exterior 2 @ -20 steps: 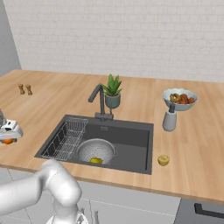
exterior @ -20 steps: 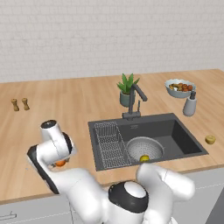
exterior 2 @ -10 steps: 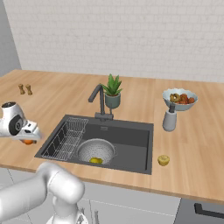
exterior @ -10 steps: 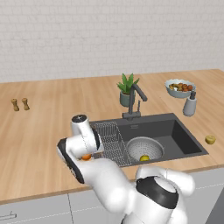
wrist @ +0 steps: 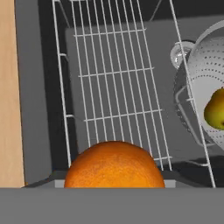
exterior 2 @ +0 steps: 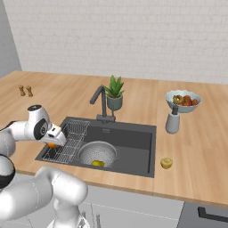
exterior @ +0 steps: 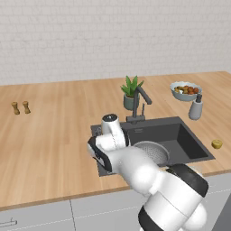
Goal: Put the colander in the sink, put the kiwi, pear, tangerine in the colander, and turn on the sink faucet and pour water over the colander.
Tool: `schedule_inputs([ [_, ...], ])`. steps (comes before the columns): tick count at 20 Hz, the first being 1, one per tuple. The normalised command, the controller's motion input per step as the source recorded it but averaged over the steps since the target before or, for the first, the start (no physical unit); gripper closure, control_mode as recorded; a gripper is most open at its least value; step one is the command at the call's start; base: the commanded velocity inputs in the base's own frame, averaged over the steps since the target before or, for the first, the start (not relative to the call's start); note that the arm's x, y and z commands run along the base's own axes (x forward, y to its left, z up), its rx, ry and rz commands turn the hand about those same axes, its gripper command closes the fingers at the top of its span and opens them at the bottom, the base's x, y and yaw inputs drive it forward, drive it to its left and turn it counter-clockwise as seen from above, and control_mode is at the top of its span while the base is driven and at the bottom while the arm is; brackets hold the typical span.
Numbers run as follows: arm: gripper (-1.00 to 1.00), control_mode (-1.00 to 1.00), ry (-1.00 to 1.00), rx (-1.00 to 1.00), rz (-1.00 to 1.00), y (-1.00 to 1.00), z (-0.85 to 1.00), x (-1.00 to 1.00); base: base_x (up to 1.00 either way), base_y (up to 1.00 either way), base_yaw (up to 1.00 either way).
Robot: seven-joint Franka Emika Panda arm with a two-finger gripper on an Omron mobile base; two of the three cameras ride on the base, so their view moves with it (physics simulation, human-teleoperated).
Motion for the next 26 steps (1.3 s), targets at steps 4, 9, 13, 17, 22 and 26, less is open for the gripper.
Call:
schedule_inputs([
  [4,1.0,-1.0,0.0,0.0,-0.13,-1.0,0.0,0.18,0.0,0.0,0.0],
  [9,1.0,-1.0,0.0,0.0,-0.12,-1.0,0.0,0.12,0.0,0.0,0.0],
  [13,1.0,-1.0,0.0,0.01,-0.09,-0.94,-0.02,0.05,0.0,0.0,0.0],
  [17,1.0,-1.0,0.0,0.0,-0.05,-0.73,-0.12,0.0,0.0,0.0,0.0],
  [22,1.0,-1.0,0.0,0.0,-0.01,-0.34,-0.27,0.0,0.0,0.0,0.0],
  [26,1.0,-1.0,0.0,0.0,0.0,-0.03,-0.35,0.0,0.0,0.0,0.0],
])
